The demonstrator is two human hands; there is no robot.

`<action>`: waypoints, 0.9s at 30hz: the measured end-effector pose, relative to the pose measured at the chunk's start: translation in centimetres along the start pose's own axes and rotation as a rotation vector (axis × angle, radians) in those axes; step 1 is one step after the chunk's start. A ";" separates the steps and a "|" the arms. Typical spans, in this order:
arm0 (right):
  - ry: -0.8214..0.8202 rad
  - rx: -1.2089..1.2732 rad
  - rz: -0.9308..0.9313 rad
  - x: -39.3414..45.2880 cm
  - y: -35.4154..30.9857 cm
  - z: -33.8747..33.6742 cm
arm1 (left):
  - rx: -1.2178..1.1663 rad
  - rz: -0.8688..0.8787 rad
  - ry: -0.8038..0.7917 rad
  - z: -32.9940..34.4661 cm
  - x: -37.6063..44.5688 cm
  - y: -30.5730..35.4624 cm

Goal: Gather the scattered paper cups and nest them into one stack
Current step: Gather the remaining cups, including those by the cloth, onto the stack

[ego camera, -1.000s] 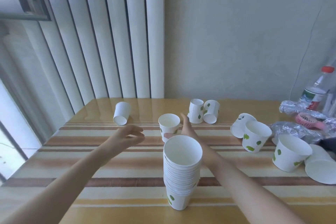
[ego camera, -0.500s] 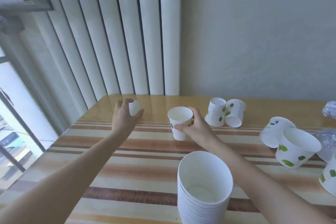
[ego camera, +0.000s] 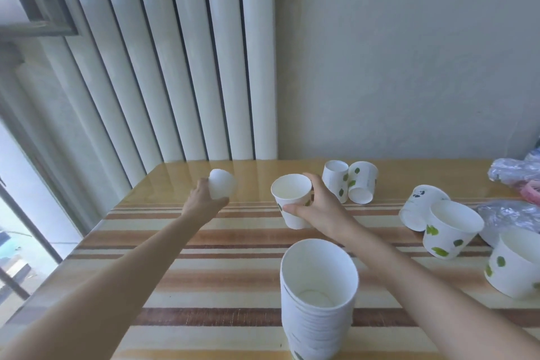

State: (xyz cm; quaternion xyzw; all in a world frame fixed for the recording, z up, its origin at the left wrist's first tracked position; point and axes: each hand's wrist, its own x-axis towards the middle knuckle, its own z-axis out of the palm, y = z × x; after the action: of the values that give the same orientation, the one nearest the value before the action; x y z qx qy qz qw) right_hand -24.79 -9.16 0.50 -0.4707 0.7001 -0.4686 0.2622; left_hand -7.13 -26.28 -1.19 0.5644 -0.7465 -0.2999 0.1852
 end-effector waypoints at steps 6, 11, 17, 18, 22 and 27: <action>0.091 0.029 -0.049 -5.7 -3.5 -4.2 | -0.062 0.362 -0.044 -5.5 -9.3 5.5; 0.210 0.186 -0.118 -11.1 -7.5 -7.5 | -0.404 0.499 -0.103 -9.4 -18.3 7.2; 0.075 0.160 -0.227 -15.2 -11.2 -7.0 | -0.550 0.484 -0.149 -10.1 -22.5 6.1; 0.038 0.131 -0.222 -15.7 -11.2 -6.3 | -0.567 0.476 -0.151 -10.2 -22.8 5.9; -0.039 0.087 -0.133 -16.7 -10.0 -4.3 | -0.618 0.520 -0.180 -10.0 -23.9 5.8; -0.147 -0.053 0.019 -17.4 -8.0 -3.1 | -0.683 0.573 -0.211 -9.6 -24.6 7.2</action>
State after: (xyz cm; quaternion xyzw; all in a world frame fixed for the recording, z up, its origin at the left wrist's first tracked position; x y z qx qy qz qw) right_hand -16.71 6.88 7.77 -0.5040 0.6954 -0.4116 0.3050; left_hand 0.75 -3.75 12.29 0.2079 -0.7457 -0.5214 0.3591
